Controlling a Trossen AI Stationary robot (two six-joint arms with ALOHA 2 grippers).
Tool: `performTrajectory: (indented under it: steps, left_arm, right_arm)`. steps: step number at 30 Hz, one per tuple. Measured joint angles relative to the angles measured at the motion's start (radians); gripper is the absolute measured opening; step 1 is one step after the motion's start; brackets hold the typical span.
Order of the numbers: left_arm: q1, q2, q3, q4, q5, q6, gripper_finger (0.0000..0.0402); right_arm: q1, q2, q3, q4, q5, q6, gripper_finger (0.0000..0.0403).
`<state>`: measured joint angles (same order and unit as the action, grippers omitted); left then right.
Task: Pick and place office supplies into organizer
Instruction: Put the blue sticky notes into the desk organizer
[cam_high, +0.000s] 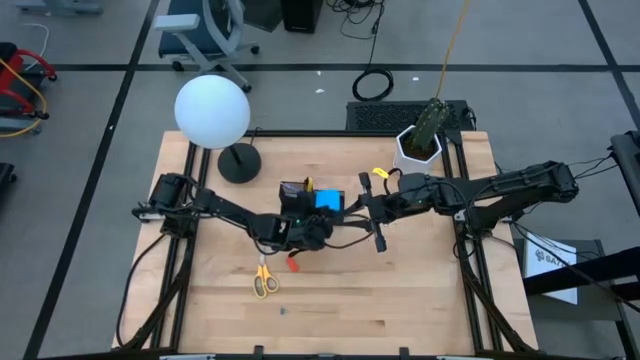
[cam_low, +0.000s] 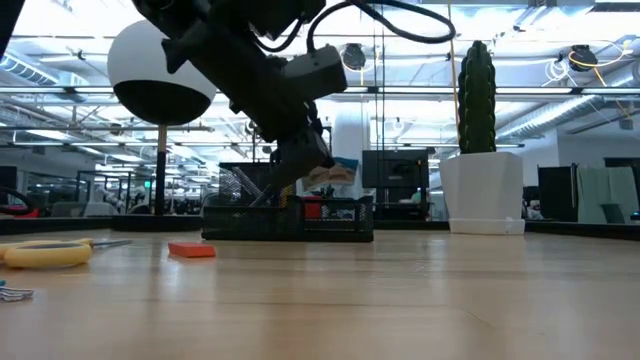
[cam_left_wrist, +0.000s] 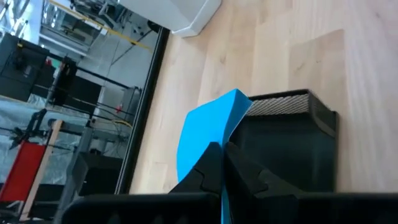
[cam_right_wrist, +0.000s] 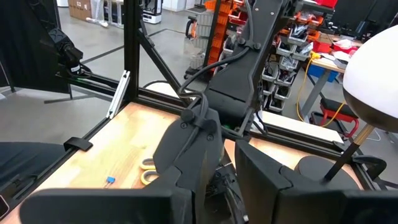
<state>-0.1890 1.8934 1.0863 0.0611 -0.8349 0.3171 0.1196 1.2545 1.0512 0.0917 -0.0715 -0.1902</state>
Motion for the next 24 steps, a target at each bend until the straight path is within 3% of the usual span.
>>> performTrajectory:
  steps: [16, 24]
  left_arm:
    - [0.021, 0.0, 0.0, -0.007, 0.09, -0.033, 0.0005]
    - [0.037, 0.0, 0.0, -0.007, 0.149, -0.067, 0.0054]
  right_arm:
    - [0.0, 0.001, 0.0, 0.001, 0.0, -0.001, 0.0075]
    - [0.0, 0.001, 0.0, 0.001, 0.0, -0.001, 0.0075]
